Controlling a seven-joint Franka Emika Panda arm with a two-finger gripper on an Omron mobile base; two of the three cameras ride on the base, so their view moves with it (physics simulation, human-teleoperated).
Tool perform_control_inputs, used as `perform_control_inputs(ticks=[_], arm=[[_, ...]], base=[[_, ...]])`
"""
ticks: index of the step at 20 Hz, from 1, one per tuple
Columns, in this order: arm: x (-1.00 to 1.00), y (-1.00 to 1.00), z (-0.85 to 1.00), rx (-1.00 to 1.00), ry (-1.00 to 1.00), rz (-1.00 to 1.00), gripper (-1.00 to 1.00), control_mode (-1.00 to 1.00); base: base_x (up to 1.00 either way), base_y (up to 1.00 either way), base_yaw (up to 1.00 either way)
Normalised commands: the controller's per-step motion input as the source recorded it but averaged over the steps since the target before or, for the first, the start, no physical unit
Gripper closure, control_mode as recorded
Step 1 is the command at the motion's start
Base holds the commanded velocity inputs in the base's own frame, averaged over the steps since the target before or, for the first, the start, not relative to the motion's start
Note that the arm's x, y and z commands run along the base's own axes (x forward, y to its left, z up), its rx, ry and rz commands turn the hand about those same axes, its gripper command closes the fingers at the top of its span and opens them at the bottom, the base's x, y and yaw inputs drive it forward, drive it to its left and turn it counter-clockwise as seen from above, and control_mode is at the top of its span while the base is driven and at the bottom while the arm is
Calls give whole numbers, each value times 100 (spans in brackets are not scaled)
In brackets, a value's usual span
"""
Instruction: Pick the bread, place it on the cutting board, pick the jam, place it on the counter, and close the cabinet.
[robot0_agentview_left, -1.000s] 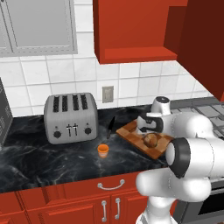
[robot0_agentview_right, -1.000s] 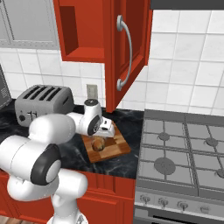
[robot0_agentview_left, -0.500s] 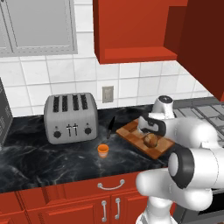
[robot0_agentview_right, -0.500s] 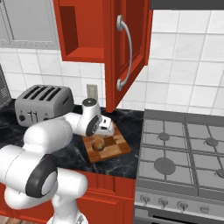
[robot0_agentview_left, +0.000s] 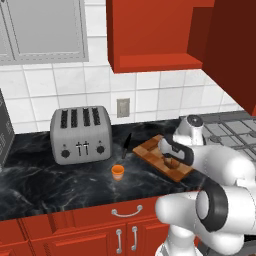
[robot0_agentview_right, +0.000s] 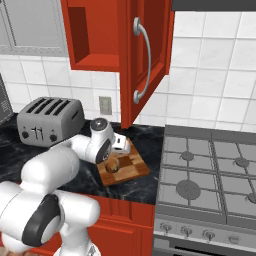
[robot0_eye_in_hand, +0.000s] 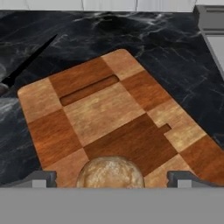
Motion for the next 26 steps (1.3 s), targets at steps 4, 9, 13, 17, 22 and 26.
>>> perform_control_inputs(ticks=[4,9,13,17,22,26], arm=[[-4,0,2,0,-21,0,-100,-100],[-6,0,2,0,-21,0,-100,-100],[-8,0,4,0,-16,0,-100,-100],[-7,0,5,0,-10,0,-100,-100],[-8,0,3,0,-7,0,-100,-100],[-10,0,4,0,-7,0,-100,-100]], base=[[0,0,0],[0,0,0],[0,0,0],[0,0,0],[0,0,0],[0,0,0]])
